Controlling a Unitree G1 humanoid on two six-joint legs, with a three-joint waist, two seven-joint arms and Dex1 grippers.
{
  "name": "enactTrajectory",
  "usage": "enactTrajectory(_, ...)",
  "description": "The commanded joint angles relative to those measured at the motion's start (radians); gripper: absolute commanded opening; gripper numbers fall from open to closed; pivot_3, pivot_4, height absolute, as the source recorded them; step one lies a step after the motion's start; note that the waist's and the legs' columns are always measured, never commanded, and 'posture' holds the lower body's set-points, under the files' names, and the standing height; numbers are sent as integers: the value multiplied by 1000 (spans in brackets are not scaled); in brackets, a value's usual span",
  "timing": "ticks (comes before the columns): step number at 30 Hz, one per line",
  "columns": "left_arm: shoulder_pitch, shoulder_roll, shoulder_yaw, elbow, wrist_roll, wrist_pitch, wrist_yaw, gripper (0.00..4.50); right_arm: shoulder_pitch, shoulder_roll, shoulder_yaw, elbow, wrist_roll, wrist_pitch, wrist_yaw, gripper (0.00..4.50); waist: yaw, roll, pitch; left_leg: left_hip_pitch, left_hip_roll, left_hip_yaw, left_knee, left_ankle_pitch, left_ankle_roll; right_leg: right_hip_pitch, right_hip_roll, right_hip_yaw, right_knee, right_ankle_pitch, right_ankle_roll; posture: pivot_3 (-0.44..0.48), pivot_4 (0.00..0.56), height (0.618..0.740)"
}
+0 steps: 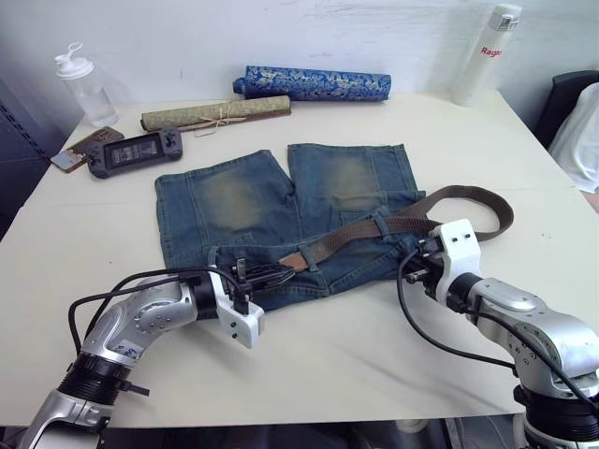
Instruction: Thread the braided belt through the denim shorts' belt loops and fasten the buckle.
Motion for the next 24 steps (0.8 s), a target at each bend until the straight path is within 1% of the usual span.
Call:
enactTrajectory(1,4,22,21,-30,-7,-24,7,0,16,15,15,21,-6,32,3,499,0,0,0,0,0,0,0,0,0,0,0,0,0,0,0,0,150,637)
enactTrajectory(6,42,82,73,-78,7,-69,17,0,16,24,13,31,-23,38,-12,499,-2,0,0,0,0,0,0,0,0,0,0,0,0,0,0,0,150,637)
enactTrajectory(8,64,107,107,-95,27,-88,31,0,14,35,-3,42,-29,51,-27,56,-2,0,0,0,1,0,0,0,0,0,0,0,0,0,0,0,150,637)
enactTrajectory(11,108,142,154,-104,27,-99,39,0,14,21,-1,70,-52,53,-36,27,0,0,0,0,0,0,0,0,0,0,0,0,0,0,0,0,150,637)
enactTrajectory(15,166,188,210,-91,14,-140,53,0,11,-1,0,112,-76,43,-35,27,0,-3,-2,1,0,0,0,0,0,0,0,0,0,0,0,0,150,637)
enactTrajectory(19,213,228,252,-61,-7,-170,59,0,3,-64,-15,168,-99,14,-6,27,7,-8,-5,1,0,0,0,0,0,1,0,0,0,0,0,0,150,637)
enactTrajectory(24,229,228,259,-65,-20,-165,61,0,4,-184,-18,264,-140,-47,46,27,33,-8,-5,0,-2,-1,2,0,0,3,-1,0,-1,1,1,0,150,637)
